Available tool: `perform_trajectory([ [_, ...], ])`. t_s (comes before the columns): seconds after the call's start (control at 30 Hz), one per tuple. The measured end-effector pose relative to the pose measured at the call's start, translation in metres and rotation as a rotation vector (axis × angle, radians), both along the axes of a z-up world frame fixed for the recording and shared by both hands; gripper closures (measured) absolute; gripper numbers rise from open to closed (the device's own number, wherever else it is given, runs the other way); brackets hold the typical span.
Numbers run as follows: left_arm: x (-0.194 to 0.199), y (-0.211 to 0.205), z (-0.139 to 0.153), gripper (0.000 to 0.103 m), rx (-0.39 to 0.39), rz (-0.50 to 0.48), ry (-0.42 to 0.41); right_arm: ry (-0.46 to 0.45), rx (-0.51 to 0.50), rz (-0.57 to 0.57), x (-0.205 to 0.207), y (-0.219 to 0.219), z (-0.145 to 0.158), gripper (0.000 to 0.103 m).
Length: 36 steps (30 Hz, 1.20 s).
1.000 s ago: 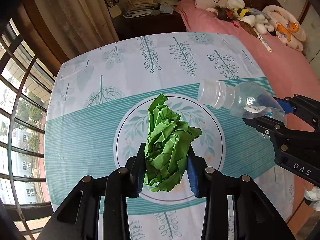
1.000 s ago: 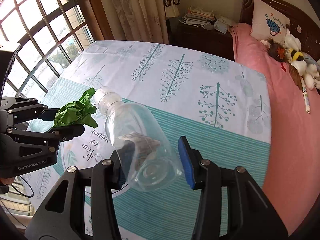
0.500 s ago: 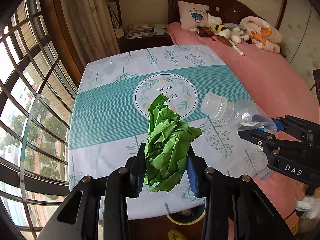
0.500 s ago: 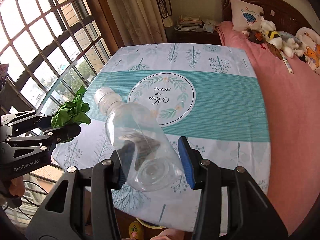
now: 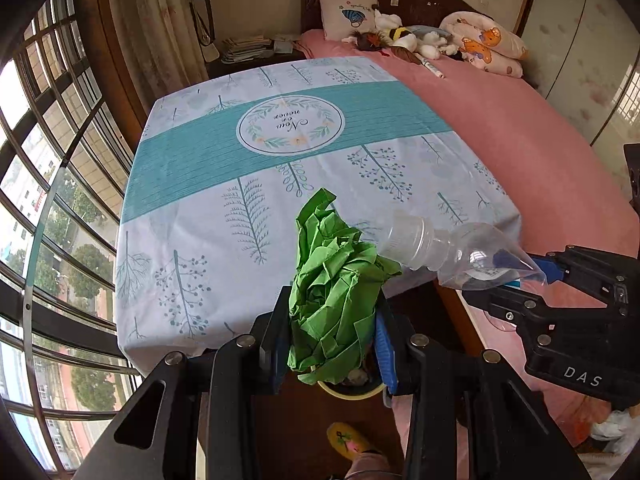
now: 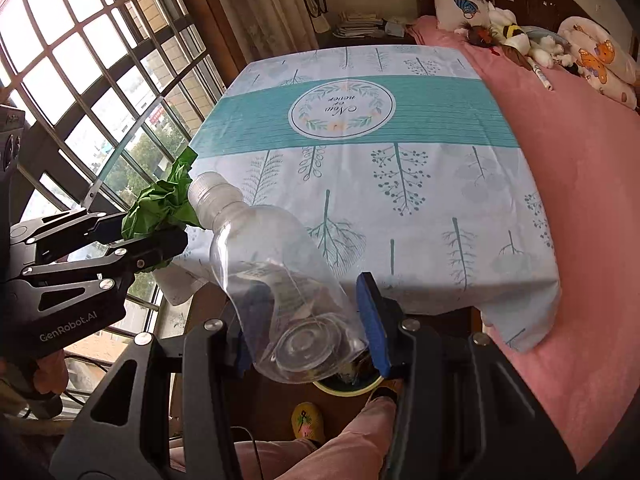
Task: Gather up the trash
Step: 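Carry the green paper with the left tool while the right carries the bottle to the bin, then open both tools over the bin to drop the green paper and bottle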
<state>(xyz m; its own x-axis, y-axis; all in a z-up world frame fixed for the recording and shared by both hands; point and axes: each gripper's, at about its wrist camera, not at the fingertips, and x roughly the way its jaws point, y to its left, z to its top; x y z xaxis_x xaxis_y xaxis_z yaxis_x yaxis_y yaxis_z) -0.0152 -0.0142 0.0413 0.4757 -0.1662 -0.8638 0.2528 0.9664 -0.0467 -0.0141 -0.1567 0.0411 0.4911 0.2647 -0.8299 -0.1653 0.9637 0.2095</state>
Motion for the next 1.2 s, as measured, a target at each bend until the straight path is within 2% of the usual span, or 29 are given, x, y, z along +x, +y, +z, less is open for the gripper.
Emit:
perform_trajectory([
  [0.17, -0.021, -0.002, -0.038, 0.067, 0.009, 0.003, 0.071, 0.087, -0.009, -0.016, -0.030, -0.002, -0.029, 0.061],
  [0.3, -0.014, -0.011, -0.079, 0.067, 0.022, 0.005, 0.139, 0.167, -0.006, -0.039, -0.033, -0.010, -0.063, 0.061],
  [0.5, -0.013, -0.029, -0.149, 0.067, 0.065, 0.009, 0.223, 0.294, -0.009, -0.111, -0.038, -0.025, -0.134, 0.061],
  [0.63, -0.011, -0.039, -0.201, 0.067, 0.062, 0.024, 0.276, 0.371, -0.002, -0.161, -0.041, -0.033, -0.191, 0.061],
  [0.87, 0.007, -0.050, -0.286, 0.067, 0.039, 0.089, 0.324, 0.459, 0.016, -0.249, -0.033, -0.042, -0.282, 0.061],
  [1.13, 0.034, -0.055, -0.360, 0.066, 0.028, 0.109, 0.328, 0.500, 0.062, -0.335, -0.015, -0.053, -0.360, 0.061],
  [1.2, 0.041, -0.055, -0.373, 0.062, 0.013, 0.119, 0.324, 0.508, 0.067, -0.339, -0.008, -0.053, -0.376, 0.061],
])
